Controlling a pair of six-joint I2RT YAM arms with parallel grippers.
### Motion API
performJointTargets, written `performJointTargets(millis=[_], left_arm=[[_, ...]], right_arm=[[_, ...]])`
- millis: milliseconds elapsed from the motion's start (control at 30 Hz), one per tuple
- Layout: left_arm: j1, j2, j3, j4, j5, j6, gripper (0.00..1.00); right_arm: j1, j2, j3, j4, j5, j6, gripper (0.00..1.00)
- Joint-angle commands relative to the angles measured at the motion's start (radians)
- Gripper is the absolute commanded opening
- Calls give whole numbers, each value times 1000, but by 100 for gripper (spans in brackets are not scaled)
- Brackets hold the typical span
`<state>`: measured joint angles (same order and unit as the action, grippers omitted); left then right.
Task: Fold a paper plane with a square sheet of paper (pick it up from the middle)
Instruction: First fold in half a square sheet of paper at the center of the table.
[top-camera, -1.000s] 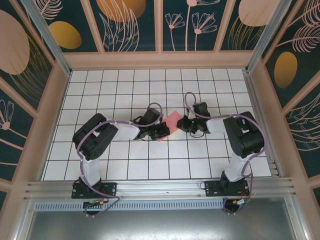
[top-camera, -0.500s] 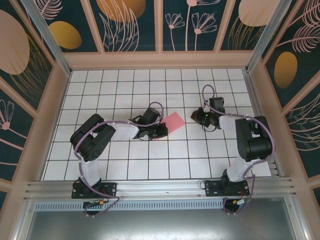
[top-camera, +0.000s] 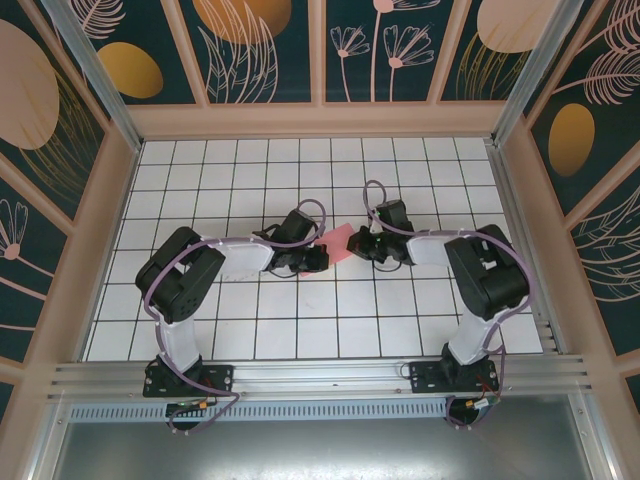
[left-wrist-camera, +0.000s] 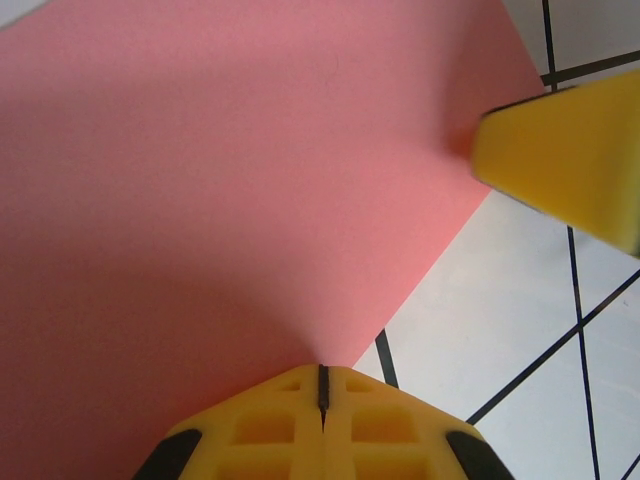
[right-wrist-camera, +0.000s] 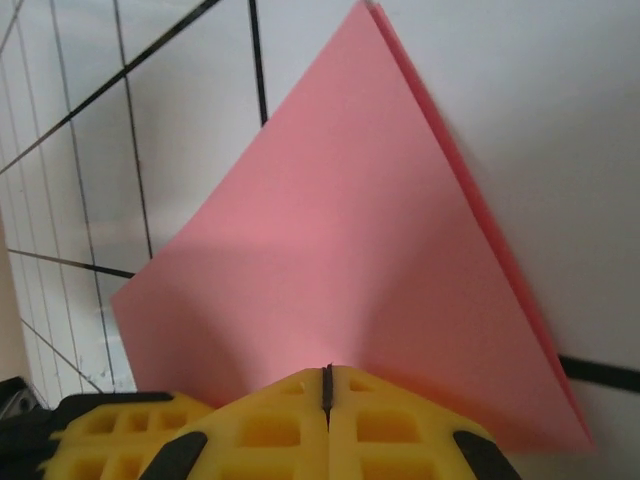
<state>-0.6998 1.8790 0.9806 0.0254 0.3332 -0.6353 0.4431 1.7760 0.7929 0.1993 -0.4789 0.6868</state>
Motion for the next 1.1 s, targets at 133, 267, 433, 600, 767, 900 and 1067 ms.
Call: performJointTargets(millis=[133, 267, 433, 600, 767, 900, 1067], left_arm=[[4, -72, -31, 134, 16, -178, 0], [-5, -94, -138, 376, -34, -447, 0], [-40, -77, -193, 552, -137, -650, 0], [-63, -67, -215, 587, -189, -733, 0], [-68, -32, -234, 634, -187, -787, 0], [-69, -11, -232, 620, -200, -799, 0], [-69, -3, -240, 565, -239, -800, 0]], right_arm=[[10, 55, -7, 23, 45, 46, 0], [12, 60, -51, 52, 64, 84, 0], [27, 63, -72, 61, 90, 114, 0], [34, 64, -77, 63, 98, 127, 0], [37, 56, -83, 66, 100, 134, 0], [37, 57, -85, 59, 103, 134, 0], [37, 61, -87, 55, 106, 132, 0]])
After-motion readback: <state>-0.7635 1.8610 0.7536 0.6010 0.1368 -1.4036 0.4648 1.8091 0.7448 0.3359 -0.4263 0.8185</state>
